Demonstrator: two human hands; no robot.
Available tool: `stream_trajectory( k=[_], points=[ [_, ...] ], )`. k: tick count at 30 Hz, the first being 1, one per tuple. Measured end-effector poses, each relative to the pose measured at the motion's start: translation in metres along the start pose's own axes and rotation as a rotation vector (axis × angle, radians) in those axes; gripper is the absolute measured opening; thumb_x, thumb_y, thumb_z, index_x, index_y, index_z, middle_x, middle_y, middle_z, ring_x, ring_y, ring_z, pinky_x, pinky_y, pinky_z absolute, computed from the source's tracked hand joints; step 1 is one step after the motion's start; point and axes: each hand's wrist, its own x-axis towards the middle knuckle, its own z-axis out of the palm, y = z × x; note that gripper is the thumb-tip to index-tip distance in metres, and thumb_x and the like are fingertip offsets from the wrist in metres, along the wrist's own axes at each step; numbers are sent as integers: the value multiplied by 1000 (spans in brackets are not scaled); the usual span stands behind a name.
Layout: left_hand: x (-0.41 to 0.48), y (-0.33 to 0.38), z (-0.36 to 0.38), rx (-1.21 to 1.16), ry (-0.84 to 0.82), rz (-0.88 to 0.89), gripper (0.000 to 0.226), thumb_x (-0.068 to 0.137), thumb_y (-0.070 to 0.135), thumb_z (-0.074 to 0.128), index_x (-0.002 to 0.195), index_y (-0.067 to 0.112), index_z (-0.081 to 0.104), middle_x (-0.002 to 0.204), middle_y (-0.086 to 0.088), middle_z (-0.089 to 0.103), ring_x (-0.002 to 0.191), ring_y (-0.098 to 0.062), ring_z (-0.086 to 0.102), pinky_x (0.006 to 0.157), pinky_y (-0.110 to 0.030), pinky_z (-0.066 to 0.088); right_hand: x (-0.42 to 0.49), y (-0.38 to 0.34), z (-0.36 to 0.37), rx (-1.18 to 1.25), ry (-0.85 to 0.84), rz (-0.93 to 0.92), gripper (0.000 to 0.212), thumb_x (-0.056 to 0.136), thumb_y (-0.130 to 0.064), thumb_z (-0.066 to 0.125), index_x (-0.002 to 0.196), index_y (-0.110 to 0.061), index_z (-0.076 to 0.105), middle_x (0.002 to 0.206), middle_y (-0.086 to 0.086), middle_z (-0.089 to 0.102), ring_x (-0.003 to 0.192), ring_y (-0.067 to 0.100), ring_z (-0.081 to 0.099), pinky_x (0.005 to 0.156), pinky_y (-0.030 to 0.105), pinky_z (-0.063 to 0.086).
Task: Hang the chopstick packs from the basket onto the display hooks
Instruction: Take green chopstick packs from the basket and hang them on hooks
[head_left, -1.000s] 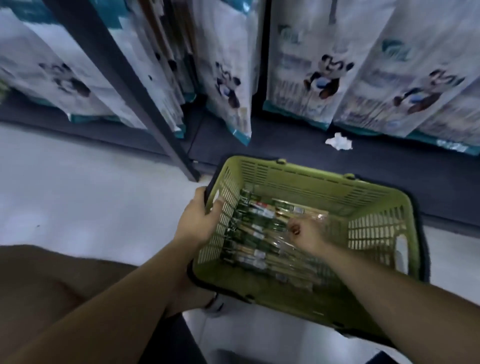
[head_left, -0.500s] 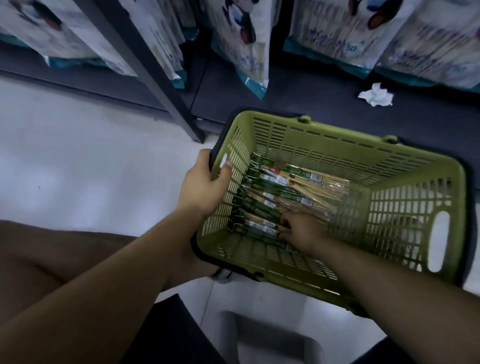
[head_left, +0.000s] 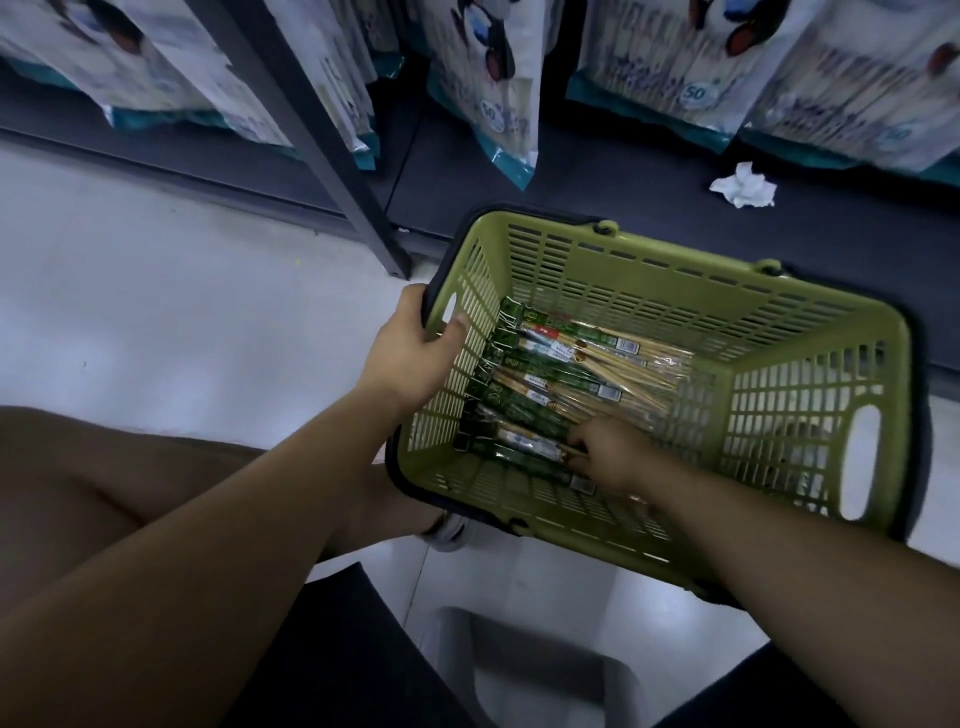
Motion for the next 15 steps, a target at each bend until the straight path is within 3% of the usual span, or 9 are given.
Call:
stream_trajectory(
  k=[3,5,7,9,11,13,15],
  points=[
    [-3,6,-6,1,-27,-17,51,100,37,60,144,22,39,123,-7,62,105,-27,65,86,-43,57,-10,5,-22,195,38,24,17,93,-22,69,80,-30,62,81,-3,64,79,18,61,70,32,47],
    [-10,10,-7,122,74,86,57,99,31,61,149,15,38,138,-11,49,122,-31,56,103,-47,50,-16,6,-39,288,93,22,17,93,-20,71,81,-30,65,82,-3,64,80,17,60,69,30,45],
    [-22,14,-5,249,230,266,44,97,23,61,137,11,48,132,-8,49,121,-27,52,102,-41,47,-22,3,-56,392,145,18,11,93,-20,72,83,-25,70,83,0,67,82,20,62,66,27,41],
    [-31,20,-2,206,259,317,21,97,22,61,118,20,56,110,5,57,101,-13,59,84,-25,49,-28,-4,-72,519,212,14,3,93,-20,73,90,-20,74,89,0,72,87,20,67,70,24,44],
    [-38,26,4,123,142,201,3,99,29,59,100,31,58,91,14,63,81,-3,62,68,-17,46,-36,-20,-89,657,257,-6,8,93,-21,73,100,-19,76,100,-1,75,95,18,70,83,27,49],
    [-41,31,12,60,-36,58,12,101,40,58,106,32,64,96,11,69,89,-9,65,74,-27,49,-44,-40,-102,768,265,-56,11,92,-23,75,102,-23,76,104,-4,76,97,16,70,89,33,51],
    [-46,37,20,-193,-205,-34,25,102,43,58,122,30,65,112,9,71,106,-12,67,87,-30,50,-52,-62,-109,857,243,-120,4,91,-22,76,94,-22,76,91,-8,76,85,11,69,81,31,49]
  ],
)
